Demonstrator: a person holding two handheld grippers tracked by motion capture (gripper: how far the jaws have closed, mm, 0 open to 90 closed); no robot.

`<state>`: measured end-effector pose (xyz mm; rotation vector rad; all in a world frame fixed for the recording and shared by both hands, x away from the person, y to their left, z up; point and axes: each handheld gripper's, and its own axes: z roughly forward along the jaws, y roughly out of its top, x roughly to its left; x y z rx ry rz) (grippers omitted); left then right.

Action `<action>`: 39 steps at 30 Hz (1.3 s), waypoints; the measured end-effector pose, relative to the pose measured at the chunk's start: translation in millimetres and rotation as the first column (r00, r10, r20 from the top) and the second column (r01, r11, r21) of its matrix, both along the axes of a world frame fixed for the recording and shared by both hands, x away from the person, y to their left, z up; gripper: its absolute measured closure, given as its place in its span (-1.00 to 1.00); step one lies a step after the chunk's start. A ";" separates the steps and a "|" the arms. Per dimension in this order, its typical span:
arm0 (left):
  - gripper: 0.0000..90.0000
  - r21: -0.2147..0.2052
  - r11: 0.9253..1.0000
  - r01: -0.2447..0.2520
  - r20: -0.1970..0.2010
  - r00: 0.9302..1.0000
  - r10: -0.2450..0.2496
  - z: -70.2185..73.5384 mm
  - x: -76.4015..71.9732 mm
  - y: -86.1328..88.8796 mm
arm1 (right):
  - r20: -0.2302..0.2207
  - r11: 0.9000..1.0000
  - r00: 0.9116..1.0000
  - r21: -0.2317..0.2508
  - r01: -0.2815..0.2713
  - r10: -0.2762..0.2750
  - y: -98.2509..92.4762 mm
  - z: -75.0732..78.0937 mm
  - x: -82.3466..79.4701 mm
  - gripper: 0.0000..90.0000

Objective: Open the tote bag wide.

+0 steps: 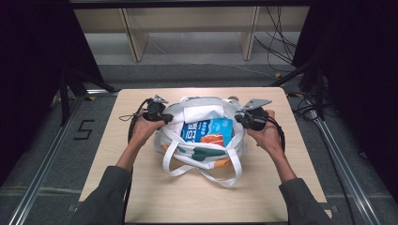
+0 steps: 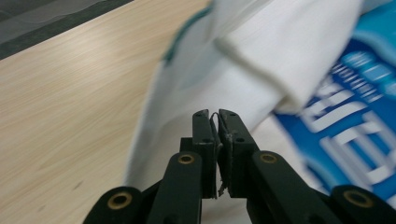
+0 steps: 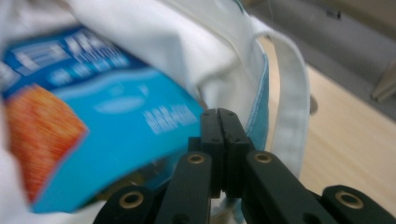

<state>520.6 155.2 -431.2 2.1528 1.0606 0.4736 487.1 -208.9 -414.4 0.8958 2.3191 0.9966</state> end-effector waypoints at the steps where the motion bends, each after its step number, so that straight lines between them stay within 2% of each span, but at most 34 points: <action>1: 0.91 0.017 1.000 -0.010 -0.004 1.000 0.011 -3.1 0.9 3.4 | -0.011 1.000 1.000 -0.018 0.012 -0.012 -0.8 -8.0 3.4 1.00; 2: 0.93 0.006 1.000 -0.022 -0.006 1.000 0.022 -7.4 2.3 5.7 | -0.038 0.998 0.999 -0.054 0.027 -0.029 -2.0 -14.7 5.8 1.00; 3: 0.95 0.017 1.000 -0.025 -0.012 1.000 0.025 -10.9 4.1 8.9 | -0.043 0.997 0.998 -0.073 0.040 -0.043 -2.6 -23.5 8.5 1.00; 4: 0.98 0.021 0.999 -0.035 -0.006 0.999 0.035 -14.9 5.6 10.9 | -0.077 0.995 0.996 -0.089 0.041 -0.048 -4.1 -31.0 10.9 1.00; 6: 0.99 0.022 0.999 -0.047 0.002 0.999 0.047 -18.4 6.4 11.5 | -0.111 0.986 0.991 -0.157 0.057 -0.075 -5.0 -47.6 14.5 1.00; 7: 0.99 0.036 0.998 -0.049 -0.001 0.999 0.049 -18.5 6.5 11.7 | -0.128 0.985 0.989 -0.164 0.054 -0.076 -6.6 -55.4 16.9 1.00; 8: 0.99 0.055 0.997 -0.046 -0.003 0.999 0.046 -18.1 6.8 12.5 | -0.162 0.987 0.982 -0.141 0.071 -0.093 -7.7 -61.7 16.8 1.00; 9: 0.99 0.077 0.996 -0.044 -0.015 0.999 0.046 -16.8 7.2 14.2 | -0.163 0.992 0.981 -0.090 0.091 -0.105 -8.5 -66.7 17.2 1.00; 11: 0.99 0.051 0.997 -0.053 -0.017 0.998 0.053 -16.7 5.9 14.4 | -0.173 0.991 0.981 -0.119 0.068 -0.088 -11.3 -62.1 16.7 1.00; 12: 0.98 0.050 0.998 -0.047 -0.016 0.999 0.048 -14.9 4.4 14.9 | -0.147 0.991 0.985 -0.106 0.078 -0.093 -9.6 -60.9 15.8 1.00; 13: 0.95 0.028 0.998 -0.052 -0.007 0.999 0.052 -13.1 1.8 15.0 | -0.150 0.990 0.985 -0.124 0.068 -0.087 -11.4 -52.6 14.3 1.00; 15: 0.90 -0.004 1.000 -0.022 -0.006 1.000 0.022 -6.4 -5.2 14.3 | -0.099 0.996 0.992 -0.060 0.073 -0.079 -13.0 -38.1 7.7 1.00; 16: 0.88 -0.014 1.000 -0.003 -0.006 1.000 0.003 -3.1 -8.8 13.2 | -0.072 0.998 0.996 -0.037 0.057 -0.059 -12.0 -27.3 1.7 1.00; 17: 0.88 -0.035 0.999 0.011 -0.003 1.000 -0.011 -1.2 -11.7 11.4 | -0.069 0.999 0.997 -0.011 0.040 -0.041 -9.5 -19.1 -4.7 1.00; 19: 0.86 -0.079 0.995 0.065 -0.002 0.998 -0.065 3.3 -21.2 -0.7 | -0.030 0.999 0.999 0.036 -0.024 0.025 -2.1 -9.1 -14.2 1.00; 20: 0.85 -0.085 0.993 0.083 -0.003 0.996 -0.084 3.3 -22.8 -4.2 | -0.034 0.995 0.996 0.052 -0.086 0.088 8.7 -3.8 -24.2 1.00; 22: 0.83 -0.083 0.990 0.114 -0.021 0.993 -0.116 0.0 -27.0 -12.7 | -0.048 0.987 0.987 0.047 -0.151 0.153 19.8 -4.4 -31.7 1.00; 24: 0.83 -0.064 0.989 0.130 -0.022 0.991 -0.131 -4.0 -29.5 -15.6 | -0.100 0.979 0.974 0.043 -0.200 0.204 27.7 -7.6 -41.2 1.00; 25: 0.82 -0.073 0.989 0.127 -0.022 0.991 -0.129 -5.3 -29.4 -15.4 | -0.115 0.972 0.965 0.038 -0.233 0.236 31.8 -11.4 -46.1 1.00; 27: 0.82 -0.104 0.987 0.119 -0.040 0.991 -0.124 -7.7 -28.1 -14.4 | -0.198 0.969 0.951 -0.023 -0.246 0.237 38.2 -20.1 -58.8 1.00; 28: 0.82 -0.116 0.986 0.120 -0.051 0.991 -0.127 -8.6 -27.5 -14.5 | -0.201 0.955 0.938 -0.042 -0.295 0.281 40.4 -26.0 -62.8 1.00; 29: 0.82 -0.118 0.986 0.121 -0.054 0.990 -0.128 -9.2 -27.6 -15.7 | -0.212 0.951 0.935 -0.058 -0.304 0.286 41.9 -30.1 -67.7 1.00; 31: 0.82 -0.090 0.987 0.131 -0.046 0.990 -0.136 -8.6 -27.8 -17.7 | -0.214 0.945 0.929 -0.062 -0.323 0.303 42.1 -32.9 -71.5 1.00; 34: 0.84 -0.093 0.988 0.125 -0.039 0.991 -0.129 -7.0 -31.4 -18.7 | -0.196 0.950 0.936 -0.056 -0.307 0.291 42.5 -30.9 -71.9 1.00; 37: 0.86 -0.108 0.977 0.184 -0.057 0.980 -0.191 -7.3 -41.2 -21.0 | -0.149 0.962 0.953 -0.030 -0.273 0.266 40.4 -24.9 -74.3 1.00; 38: 0.86 -0.060 0.975 0.215 -0.071 0.973 -0.219 -8.8 -48.2 -23.0 | -0.121 0.961 0.955 -0.019 -0.275 0.271 39.5 -25.3 -73.3 1.00; 39: 0.87 -0.038 0.973 0.229 -0.076 0.970 -0.231 -10.4 -52.3 -23.7 | -0.123 0.967 0.960 -0.021 -0.255 0.251 38.6 -24.9 -73.7 1.00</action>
